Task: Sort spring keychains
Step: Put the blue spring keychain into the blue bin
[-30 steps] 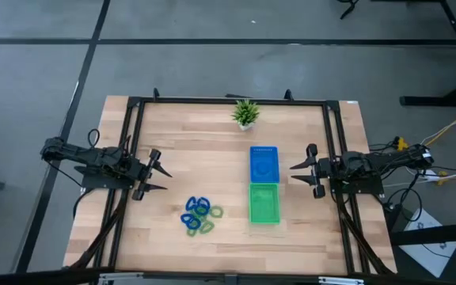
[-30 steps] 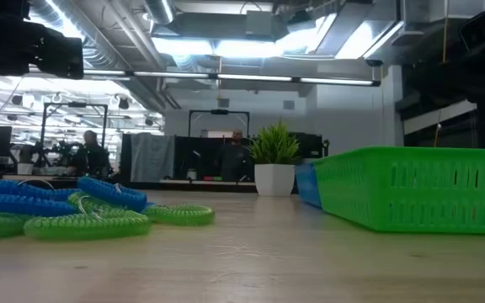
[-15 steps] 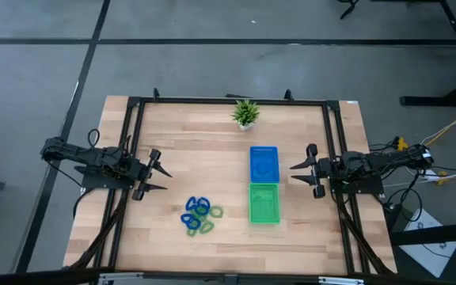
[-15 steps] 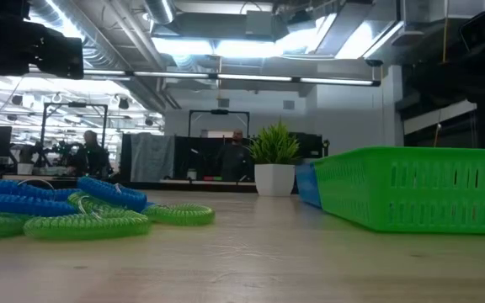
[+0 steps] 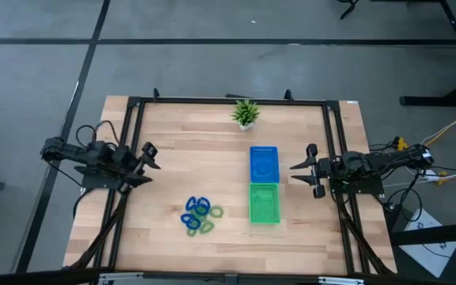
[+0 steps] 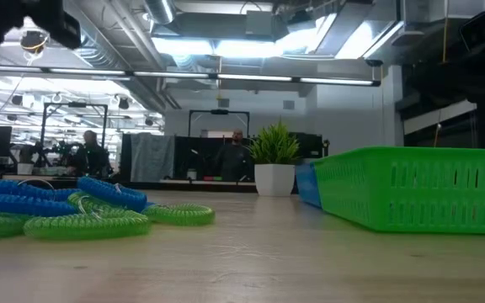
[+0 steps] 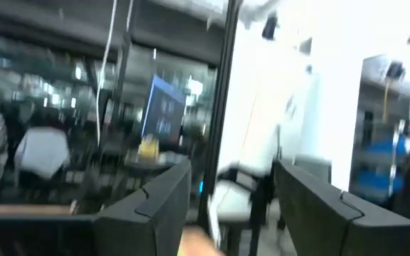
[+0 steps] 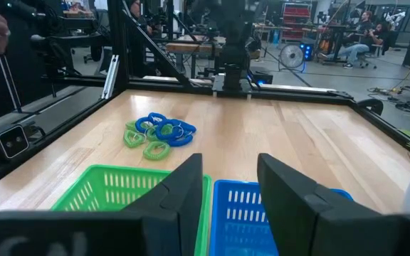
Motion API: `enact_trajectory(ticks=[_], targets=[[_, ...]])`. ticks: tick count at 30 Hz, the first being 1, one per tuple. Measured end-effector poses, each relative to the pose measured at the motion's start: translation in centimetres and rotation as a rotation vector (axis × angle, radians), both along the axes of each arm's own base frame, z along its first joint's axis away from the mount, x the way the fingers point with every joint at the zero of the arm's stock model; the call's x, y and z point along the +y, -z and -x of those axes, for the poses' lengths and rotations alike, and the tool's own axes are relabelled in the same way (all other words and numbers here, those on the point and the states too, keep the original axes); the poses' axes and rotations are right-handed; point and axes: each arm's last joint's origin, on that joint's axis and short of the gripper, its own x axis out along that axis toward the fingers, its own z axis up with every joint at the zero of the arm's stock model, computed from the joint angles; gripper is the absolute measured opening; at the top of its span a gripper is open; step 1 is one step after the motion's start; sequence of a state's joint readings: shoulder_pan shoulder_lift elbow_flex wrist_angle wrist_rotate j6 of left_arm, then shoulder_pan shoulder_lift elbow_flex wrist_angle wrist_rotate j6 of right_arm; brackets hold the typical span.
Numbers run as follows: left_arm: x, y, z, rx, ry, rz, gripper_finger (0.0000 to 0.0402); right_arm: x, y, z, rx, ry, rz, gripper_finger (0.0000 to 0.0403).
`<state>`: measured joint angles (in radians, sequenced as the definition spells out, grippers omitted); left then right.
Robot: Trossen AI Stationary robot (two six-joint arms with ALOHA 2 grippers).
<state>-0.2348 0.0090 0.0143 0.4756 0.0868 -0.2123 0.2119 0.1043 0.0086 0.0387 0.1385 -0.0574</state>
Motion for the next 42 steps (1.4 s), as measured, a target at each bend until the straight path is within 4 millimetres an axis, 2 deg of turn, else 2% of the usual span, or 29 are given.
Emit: enact_trajectory(ticks=[5, 8, 11, 15, 22, 30, 36, 42], targets=[[0.2, -1.1, 0.6, -0.126, -0.012, 0.024, 0.0198, 0.0, 0.0, 0.0, 0.0, 0.0, 0.0, 0.0136], [0.3, -1.3, 0.7, -0.159, -0.086, 0.011, 0.0198, 0.0, 0.0, 0.0, -0.001, 0.0, 0.0, 0.0136], [0.5, -1.0, 0.3, -0.115, -0.175, -0.003, 0.0198, 0.0, 0.0, 0.0, 0.0, 0.0, 0.0, 0.0136], [0.4, -1.2, -1.0, 0.058, -0.254, -0.016, 0.0198, 0.0, 0.0, 0.0, -0.001, 0.0, 0.0, 0.0136], [-0.2, -3.4, -4.6, 0.404, -0.307, -0.092, 0.0198, 0.0, 0.0, 0.0, -0.001, 0.0, 0.0, 0.0136], [-1.9, -5.0, -9.9, 0.764, -0.16, -0.215, 0.0198, 0.0, 0.0, 0.0, 0.0, 0.0, 0.0, 0.0136], [-3.2, -5.0, -13.0, 0.94, -0.118, -0.253, 0.0198, 0.0, 0.0, 0.0, -0.001, 0.0, 0.0, 0.0136], [-4.9, -2.9, -15.9, 1.075, -0.094, -0.319, 0.0198, 0.0, 0.0, 0.0, -0.001, 0.0, 0.0, 0.0136]])
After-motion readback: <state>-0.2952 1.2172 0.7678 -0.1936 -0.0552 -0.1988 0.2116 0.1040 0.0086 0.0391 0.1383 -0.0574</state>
